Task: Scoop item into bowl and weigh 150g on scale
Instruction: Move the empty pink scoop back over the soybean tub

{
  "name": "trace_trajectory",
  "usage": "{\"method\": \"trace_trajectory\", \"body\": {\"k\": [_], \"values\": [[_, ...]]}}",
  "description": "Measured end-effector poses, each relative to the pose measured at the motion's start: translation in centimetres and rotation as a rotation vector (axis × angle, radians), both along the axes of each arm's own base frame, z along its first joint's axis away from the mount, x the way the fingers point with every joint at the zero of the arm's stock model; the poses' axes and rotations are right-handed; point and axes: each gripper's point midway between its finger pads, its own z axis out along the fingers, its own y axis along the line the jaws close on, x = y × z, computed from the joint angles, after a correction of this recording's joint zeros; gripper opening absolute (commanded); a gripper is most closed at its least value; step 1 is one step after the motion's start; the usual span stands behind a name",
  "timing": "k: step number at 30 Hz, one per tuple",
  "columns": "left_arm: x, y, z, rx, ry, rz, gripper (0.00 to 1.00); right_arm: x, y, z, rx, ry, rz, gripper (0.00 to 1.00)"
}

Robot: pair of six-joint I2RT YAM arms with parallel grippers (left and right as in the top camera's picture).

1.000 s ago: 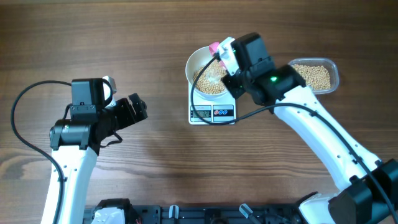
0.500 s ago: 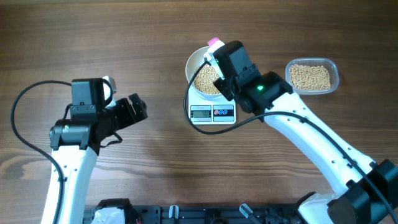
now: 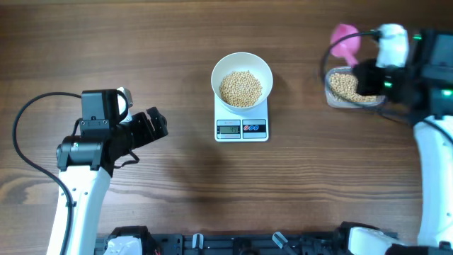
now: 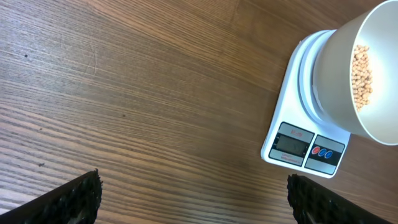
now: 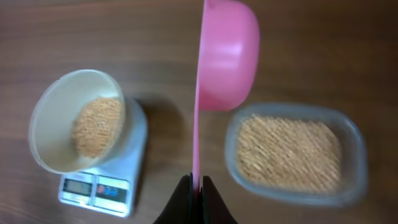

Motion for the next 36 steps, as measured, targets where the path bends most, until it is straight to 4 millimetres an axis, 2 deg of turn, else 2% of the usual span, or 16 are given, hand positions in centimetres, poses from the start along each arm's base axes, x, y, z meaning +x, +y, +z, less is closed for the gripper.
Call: {"method": "trace_trajectory", "body": {"k": [4, 7, 14, 26, 31, 36], "values": [[0.0, 0.0, 0.0, 0.0, 0.0, 0.0, 1.0, -0.9, -3.5, -1.3, -0.002, 0.051, -0.059, 0.04], [0.0, 0.0, 0.0, 0.0, 0.0, 0.0, 1.0, -0.9, -4.8, -2.4, -0.027, 0.086, -0.089, 0.04], [0.0, 0.0, 0.0, 0.0, 0.0, 0.0, 1.0, -0.6, -5.3, -4.6, -0.029, 0.156, -0.096, 0.04], [0.0, 0.0, 0.0, 0.0, 0.0, 0.0, 1.0, -1.7, -7.4, -5.6, -0.135, 0.226, -0.168, 0.05], [-0.2, 0.0, -0.1, 0.0, 0.01, 0.0, 1.0, -2.3, -8.9, -5.9, -0.21, 0.254, -0.216, 0.04], [-0.5, 0.0, -0.3, 0.0, 0.022, 0.0, 1.0, -2.5, -9.4, -6.0, -0.233, 0.268, -0.232, 0.04]]}}
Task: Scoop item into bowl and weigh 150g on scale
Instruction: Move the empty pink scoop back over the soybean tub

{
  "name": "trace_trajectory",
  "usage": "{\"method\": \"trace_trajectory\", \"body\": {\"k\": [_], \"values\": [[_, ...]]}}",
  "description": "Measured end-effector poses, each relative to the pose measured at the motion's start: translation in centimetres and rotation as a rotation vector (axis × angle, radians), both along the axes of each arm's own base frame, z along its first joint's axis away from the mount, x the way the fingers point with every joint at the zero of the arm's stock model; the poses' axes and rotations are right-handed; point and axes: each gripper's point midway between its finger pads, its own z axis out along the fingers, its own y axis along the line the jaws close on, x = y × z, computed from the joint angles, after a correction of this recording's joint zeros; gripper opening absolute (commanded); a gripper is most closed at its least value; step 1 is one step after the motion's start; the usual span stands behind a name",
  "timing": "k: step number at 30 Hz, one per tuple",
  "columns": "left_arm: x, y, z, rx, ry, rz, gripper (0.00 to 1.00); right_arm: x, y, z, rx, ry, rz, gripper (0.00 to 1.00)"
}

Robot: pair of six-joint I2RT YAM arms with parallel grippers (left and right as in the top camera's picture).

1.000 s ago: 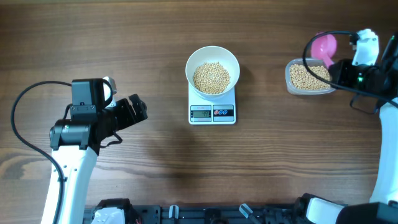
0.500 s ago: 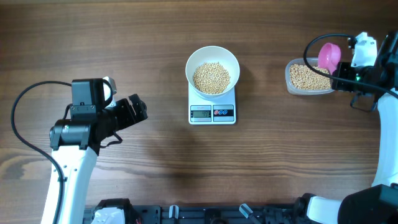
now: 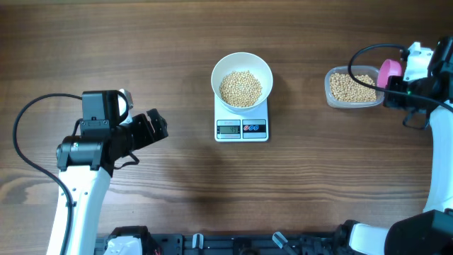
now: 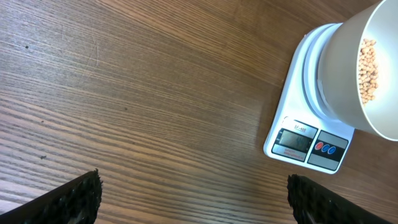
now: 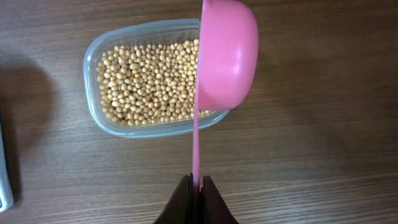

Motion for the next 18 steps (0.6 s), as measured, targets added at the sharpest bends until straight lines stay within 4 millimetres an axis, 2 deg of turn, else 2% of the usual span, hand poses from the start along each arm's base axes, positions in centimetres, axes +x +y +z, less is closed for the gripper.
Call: {"method": "trace_trajectory", "body": {"k": [18], "values": [[0.0, 0.0, 0.0, 0.0, 0.0, 0.0, 1.0, -0.14, 0.22, -0.09, 0.013, 0.006, 0.0, 0.04]]}}
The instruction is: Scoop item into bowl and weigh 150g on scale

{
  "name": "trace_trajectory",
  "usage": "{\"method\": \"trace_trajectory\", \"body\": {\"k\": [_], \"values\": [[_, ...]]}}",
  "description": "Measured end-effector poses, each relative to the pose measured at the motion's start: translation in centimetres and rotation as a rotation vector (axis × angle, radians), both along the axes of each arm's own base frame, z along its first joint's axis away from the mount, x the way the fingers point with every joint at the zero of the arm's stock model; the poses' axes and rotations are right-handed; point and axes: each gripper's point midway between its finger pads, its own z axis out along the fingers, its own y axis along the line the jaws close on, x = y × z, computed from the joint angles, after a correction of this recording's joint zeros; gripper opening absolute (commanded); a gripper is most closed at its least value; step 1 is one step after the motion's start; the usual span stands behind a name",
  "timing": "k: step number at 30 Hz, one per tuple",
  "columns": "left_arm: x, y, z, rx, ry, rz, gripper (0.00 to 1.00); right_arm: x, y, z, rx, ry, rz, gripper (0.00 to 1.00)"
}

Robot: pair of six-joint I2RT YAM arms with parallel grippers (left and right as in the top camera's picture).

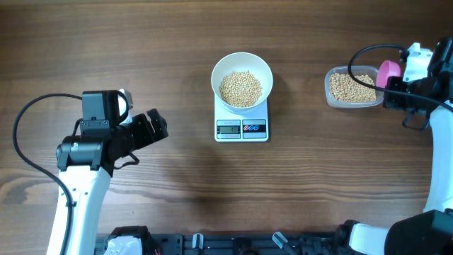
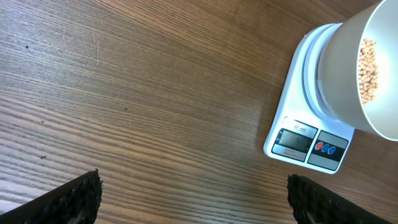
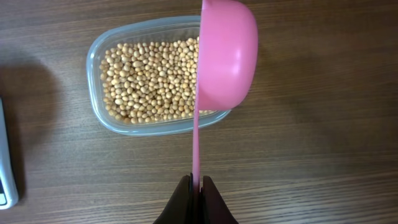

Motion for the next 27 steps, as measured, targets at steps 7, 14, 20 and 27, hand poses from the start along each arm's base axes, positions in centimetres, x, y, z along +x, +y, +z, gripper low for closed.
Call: {"method": "trace_trajectory", "body": {"k": [7, 14, 20, 27], "values": [[0.0, 0.0, 0.0, 0.0, 0.0, 0.0, 1.0, 0.03, 0.1, 0.01, 0.005, -0.002, 0.003, 0.04], [0.0, 0.0, 0.0, 0.0, 0.0, 0.0, 1.0, 0.12, 0.44, 0.03, 0.023, -0.007, 0.011, 0.04], [0.0, 0.0, 0.0, 0.0, 0.0, 0.0, 1.0, -0.02, 0.5, -0.05, 0.026, 0.0, 0.012, 0.04], [-0.25, -0.05, -0.12, -0.003, 0.011, -0.001, 1.0, 0.12, 0.99, 0.01, 0.051, -0.009, 0.025, 0.04]]}}
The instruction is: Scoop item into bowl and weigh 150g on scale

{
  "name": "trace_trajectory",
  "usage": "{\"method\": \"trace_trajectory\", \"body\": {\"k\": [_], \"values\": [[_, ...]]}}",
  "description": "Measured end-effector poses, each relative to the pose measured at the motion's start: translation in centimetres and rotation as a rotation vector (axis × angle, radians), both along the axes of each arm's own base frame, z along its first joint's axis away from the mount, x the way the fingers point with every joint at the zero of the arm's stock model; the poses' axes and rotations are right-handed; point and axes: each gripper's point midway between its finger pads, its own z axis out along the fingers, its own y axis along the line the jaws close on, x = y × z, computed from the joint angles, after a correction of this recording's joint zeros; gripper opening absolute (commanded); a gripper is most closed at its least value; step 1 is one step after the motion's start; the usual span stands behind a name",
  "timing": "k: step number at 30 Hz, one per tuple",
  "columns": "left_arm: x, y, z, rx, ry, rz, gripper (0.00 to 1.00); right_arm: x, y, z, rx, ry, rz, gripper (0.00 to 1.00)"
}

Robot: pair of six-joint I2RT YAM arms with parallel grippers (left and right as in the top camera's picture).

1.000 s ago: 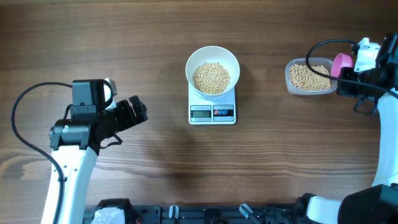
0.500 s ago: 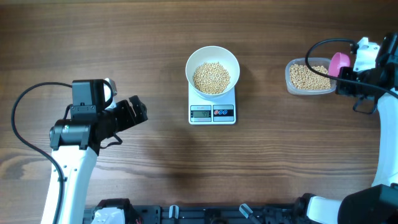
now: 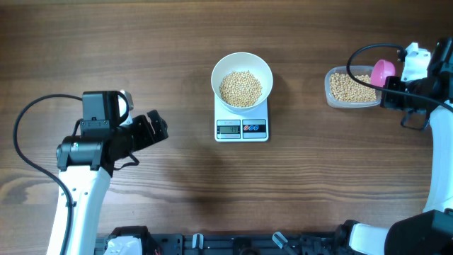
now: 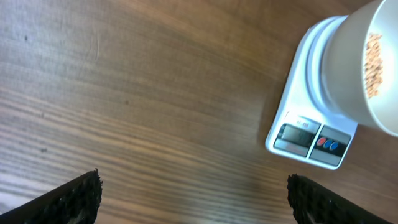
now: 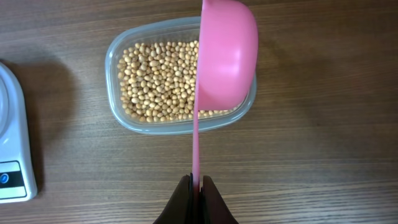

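A white bowl [image 3: 242, 79] with soybeans sits on the small white scale [image 3: 241, 129] at the table's middle. At the far right a clear tub [image 3: 352, 88] holds more soybeans. My right gripper [image 5: 196, 182] is shut on the thin handle of a pink scoop [image 5: 226, 53], whose cup hangs over the right part of the tub [image 5: 180, 84]; in the overhead view the scoop [image 3: 383, 71] is at the tub's right end. My left gripper [image 4: 193, 186] is open above bare wood, left of the scale [image 4: 314, 134] and bowl [image 4: 367, 68].
Brown wooden table [image 3: 141, 42]. The scale's display [image 3: 228, 129] and two buttons face the front edge. A black cable loops over the right arm [image 3: 368, 53]. The left arm's base [image 3: 81, 191] stands at the front left.
My right gripper with the pink scoop has shifted a little to the left, so the tub sits further right in its view and the scale's edge shows. The left wrist view is slightly shifted and blurred.
At first my right gripper held the pink scoop over the tub's left side, nearer the scale. Then it was at the tub's far right end with the scoop over the tub's right part. It stayed there, and now it has shifted slightly left. The left gripper stayed open.
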Motion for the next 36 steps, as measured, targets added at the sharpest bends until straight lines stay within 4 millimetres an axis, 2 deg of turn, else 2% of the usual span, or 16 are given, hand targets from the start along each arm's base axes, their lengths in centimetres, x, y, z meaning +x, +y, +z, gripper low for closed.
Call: {"method": "trace_trajectory", "body": {"k": [3, 11, 16, 21, 28, 36], "values": [[-0.6, -0.4, -0.2, -0.022, 0.023, -0.011, 1.0, 0.0, 0.1, 0.0, 0.006, -0.003, 0.003, 0.04], [-1.7, -4.2, 0.5, -0.185, 0.023, -0.212, 1.0, 0.1, 0.2, 0.0, 0.012, -0.005, 0.006, 0.04], [-2.0, -4.8, 0.3, -0.212, 0.041, -0.239, 1.0, 0.1, 0.2, 0.0, 0.012, -0.005, 0.006, 0.04], [-3.3, -5.2, 0.1, -0.229, 0.075, -0.288, 1.0, 0.2, 0.2, 0.1, 0.011, -0.009, 0.006, 0.04], [-3.4, -5.5, 0.2, -0.237, 0.069, -0.317, 1.0, 0.3, 0.1, 0.2, 0.008, -0.017, 0.006, 0.05], [-3.7, -7.0, 1.1, -0.303, 0.029, -0.413, 1.0, 0.4, 0.1, 0.2, 0.006, -0.021, 0.007, 0.04]]}}
